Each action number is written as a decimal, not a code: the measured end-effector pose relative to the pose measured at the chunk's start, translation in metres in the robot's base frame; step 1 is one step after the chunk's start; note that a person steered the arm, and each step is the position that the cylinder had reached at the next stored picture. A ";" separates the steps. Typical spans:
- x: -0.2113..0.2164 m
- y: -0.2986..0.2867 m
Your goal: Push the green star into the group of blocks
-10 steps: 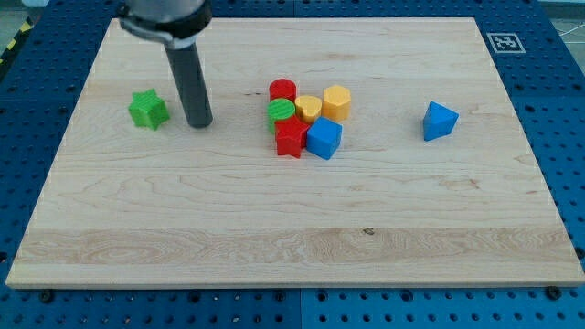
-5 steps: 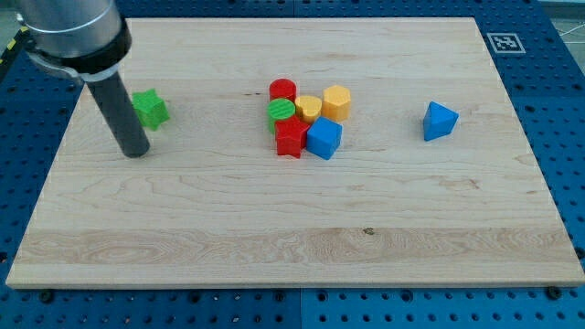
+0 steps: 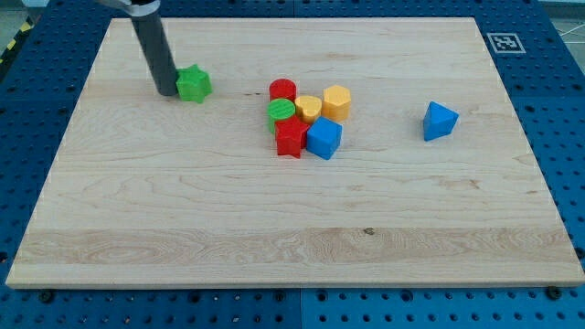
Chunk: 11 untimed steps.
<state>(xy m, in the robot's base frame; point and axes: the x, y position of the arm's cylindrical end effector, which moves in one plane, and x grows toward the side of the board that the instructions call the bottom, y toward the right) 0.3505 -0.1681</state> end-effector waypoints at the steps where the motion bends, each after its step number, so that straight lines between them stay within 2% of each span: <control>1: 0.000 0.022; 6: -0.007 0.114; 9: -0.050 0.148; 11: -0.050 0.174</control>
